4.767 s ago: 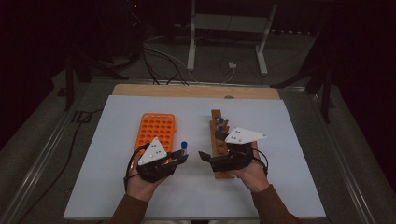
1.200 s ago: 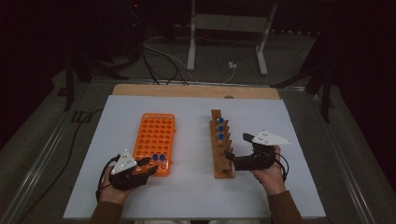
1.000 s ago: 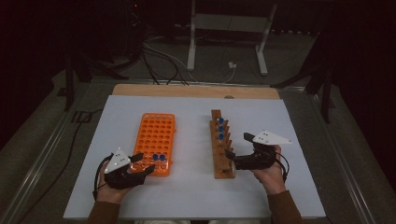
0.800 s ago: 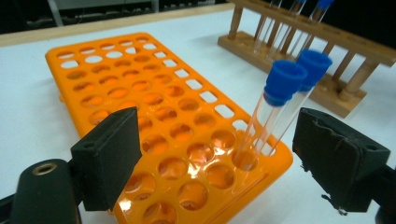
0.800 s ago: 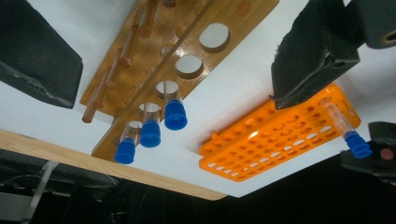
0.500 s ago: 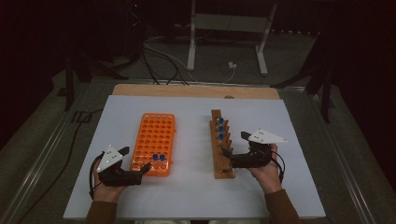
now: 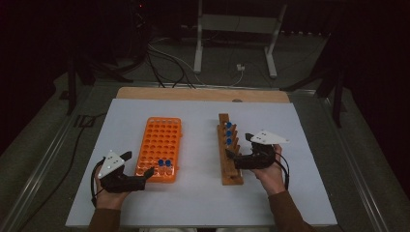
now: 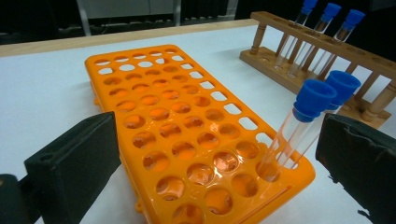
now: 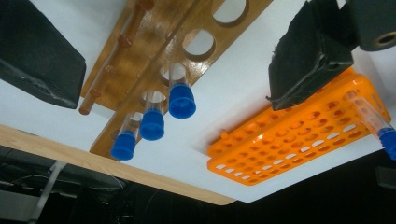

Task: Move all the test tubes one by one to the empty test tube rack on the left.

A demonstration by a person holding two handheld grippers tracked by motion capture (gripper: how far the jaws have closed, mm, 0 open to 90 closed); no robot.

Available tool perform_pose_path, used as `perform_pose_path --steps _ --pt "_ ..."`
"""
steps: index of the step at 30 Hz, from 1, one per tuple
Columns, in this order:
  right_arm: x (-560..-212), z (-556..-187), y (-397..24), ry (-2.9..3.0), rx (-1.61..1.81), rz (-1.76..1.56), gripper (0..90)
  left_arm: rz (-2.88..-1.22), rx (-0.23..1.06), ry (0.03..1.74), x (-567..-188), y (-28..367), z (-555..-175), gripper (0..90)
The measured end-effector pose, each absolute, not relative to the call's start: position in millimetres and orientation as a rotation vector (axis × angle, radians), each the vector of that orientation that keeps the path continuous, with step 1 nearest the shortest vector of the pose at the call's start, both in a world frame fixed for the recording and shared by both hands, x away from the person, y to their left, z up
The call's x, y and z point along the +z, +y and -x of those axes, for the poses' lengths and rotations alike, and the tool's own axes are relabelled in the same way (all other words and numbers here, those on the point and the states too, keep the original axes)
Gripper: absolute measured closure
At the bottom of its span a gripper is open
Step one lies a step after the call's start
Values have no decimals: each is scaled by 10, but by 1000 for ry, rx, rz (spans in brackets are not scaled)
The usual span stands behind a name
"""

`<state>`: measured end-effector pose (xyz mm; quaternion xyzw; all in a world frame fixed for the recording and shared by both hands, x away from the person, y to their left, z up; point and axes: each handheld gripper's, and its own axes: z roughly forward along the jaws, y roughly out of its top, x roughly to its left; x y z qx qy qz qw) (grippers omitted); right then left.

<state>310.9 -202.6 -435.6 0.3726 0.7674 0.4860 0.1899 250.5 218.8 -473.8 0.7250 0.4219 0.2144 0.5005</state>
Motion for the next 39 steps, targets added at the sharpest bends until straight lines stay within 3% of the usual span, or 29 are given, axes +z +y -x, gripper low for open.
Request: perform_pose_path --steps 13,25,30,39 --pt "-4474 -3197 -1922 2199 1336 -1033 144 -1753 521 1025 -4751 2185 -2513 6" --pt "-4538 -3241 -1864 2211 1337 -1040 163 -1763 521 1026 -4756 2176 -2517 6" --pt "-4555 -3244 -1848 2206 1322 -1042 266 -1761 520 1027 -4756 2177 -2515 6" --pt "-4598 -3232 -1839 2213 1277 -1006 583 -1764 516 1029 -4758 2177 -2516 7"
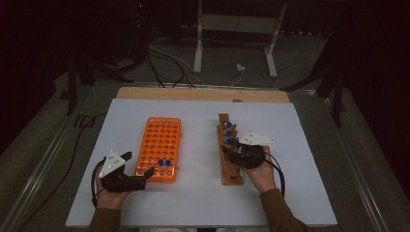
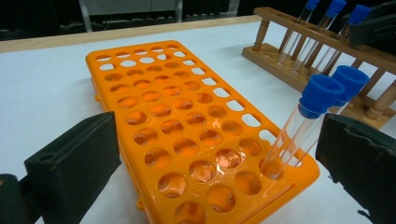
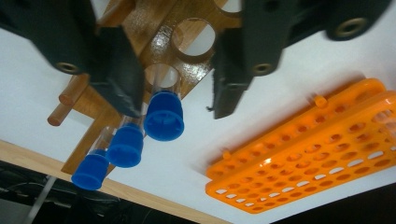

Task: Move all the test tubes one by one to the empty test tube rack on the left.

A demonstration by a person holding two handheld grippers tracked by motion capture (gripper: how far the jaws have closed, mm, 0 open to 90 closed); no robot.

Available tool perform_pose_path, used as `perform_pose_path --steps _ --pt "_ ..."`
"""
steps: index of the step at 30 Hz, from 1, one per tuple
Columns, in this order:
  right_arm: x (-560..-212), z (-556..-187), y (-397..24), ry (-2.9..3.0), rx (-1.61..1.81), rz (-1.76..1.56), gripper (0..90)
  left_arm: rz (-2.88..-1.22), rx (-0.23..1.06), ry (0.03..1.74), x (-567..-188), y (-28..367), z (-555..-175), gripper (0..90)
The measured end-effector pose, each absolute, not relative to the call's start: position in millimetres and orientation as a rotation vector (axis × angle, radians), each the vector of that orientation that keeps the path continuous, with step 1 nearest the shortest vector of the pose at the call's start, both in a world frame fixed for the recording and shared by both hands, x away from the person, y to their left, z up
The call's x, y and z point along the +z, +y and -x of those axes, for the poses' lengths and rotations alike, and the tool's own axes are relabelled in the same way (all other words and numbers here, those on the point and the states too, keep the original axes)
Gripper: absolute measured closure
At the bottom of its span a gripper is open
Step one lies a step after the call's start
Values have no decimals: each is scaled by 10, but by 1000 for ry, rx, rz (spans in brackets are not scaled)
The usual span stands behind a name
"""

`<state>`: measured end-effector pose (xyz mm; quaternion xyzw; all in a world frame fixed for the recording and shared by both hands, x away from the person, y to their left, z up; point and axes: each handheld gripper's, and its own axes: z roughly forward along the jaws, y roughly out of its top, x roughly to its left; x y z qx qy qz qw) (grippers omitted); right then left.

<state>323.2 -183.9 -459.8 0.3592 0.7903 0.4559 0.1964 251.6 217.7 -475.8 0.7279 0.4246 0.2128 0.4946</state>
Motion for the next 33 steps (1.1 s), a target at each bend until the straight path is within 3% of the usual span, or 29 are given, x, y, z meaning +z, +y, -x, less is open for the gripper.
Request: perform_pose_path --steps 16,33 --pt "-4632 -3248 -1834 2172 1264 -1013 745 -1763 509 1029 -4757 2181 -2517 7" --pt "-4681 -3254 -1841 2135 1283 -1030 765 -1767 504 1027 -4762 2173 -2520 7"
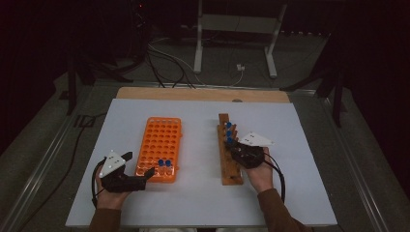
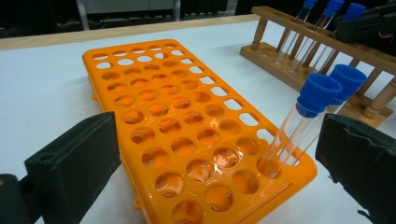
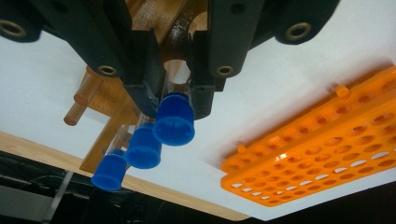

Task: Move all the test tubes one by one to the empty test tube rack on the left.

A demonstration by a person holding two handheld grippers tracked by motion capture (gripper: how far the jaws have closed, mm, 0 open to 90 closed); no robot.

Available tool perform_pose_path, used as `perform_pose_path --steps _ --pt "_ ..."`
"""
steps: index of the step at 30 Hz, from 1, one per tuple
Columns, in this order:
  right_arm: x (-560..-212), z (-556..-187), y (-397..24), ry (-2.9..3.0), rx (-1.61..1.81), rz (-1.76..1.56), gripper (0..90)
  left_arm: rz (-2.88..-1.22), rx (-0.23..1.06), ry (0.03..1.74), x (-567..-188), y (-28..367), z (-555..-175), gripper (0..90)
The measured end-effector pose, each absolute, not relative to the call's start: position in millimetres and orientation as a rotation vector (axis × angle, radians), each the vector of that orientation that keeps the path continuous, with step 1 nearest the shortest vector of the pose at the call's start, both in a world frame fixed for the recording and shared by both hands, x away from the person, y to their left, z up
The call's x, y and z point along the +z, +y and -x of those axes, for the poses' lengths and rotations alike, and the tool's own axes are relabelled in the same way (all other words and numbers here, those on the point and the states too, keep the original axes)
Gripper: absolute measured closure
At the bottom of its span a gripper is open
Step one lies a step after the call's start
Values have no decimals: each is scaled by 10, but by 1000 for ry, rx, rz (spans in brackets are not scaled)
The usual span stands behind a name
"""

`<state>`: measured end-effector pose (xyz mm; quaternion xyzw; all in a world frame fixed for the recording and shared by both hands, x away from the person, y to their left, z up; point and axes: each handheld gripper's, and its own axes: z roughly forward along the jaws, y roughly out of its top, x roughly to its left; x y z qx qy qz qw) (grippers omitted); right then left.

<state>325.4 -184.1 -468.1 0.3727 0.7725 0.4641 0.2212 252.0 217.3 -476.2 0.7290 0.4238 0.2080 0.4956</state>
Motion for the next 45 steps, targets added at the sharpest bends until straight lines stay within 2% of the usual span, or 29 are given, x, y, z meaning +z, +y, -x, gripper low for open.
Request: perform_pose_path --steps 20,45 --pt "-4670 -3241 -1840 2127 1285 -1031 770 -1768 503 1027 -4764 2173 -2520 7" --pt "-4442 -3236 -1891 2122 1313 -1031 771 -1768 501 1028 -4766 2173 -2521 7"
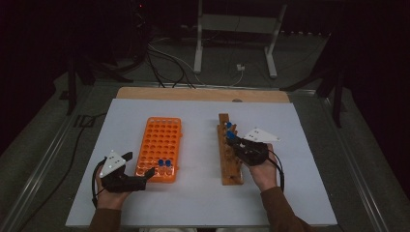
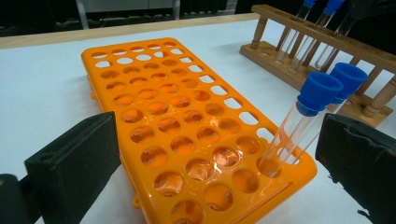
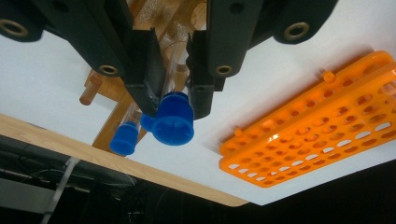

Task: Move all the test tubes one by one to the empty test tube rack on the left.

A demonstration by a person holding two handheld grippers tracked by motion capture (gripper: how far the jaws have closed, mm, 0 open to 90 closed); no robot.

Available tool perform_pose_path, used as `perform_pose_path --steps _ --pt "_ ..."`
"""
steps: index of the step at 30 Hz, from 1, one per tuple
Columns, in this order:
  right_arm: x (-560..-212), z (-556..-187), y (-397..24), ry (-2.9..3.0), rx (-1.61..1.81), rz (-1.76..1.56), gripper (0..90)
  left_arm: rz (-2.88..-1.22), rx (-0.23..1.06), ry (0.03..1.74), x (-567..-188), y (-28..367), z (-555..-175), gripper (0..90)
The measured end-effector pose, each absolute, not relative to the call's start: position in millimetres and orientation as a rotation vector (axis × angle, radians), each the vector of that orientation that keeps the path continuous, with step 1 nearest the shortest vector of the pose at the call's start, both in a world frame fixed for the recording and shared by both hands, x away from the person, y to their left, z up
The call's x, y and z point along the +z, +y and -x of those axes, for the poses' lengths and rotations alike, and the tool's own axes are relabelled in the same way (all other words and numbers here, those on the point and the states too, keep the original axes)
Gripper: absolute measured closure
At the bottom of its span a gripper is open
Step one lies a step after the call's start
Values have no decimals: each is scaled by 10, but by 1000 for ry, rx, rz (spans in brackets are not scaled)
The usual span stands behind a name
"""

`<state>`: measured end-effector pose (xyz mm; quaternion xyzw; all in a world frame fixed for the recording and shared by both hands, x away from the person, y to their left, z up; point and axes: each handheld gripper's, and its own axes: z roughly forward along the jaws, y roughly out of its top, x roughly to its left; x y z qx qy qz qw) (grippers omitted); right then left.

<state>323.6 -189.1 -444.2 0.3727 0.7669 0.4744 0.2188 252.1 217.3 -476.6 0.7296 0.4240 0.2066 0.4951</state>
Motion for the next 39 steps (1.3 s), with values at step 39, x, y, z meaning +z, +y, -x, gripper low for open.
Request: perform_pose_path --steps 39 --pt "-4059 -3228 -1907 2125 1350 -991 771 -1780 486 1018 -4765 2160 -2524 8"
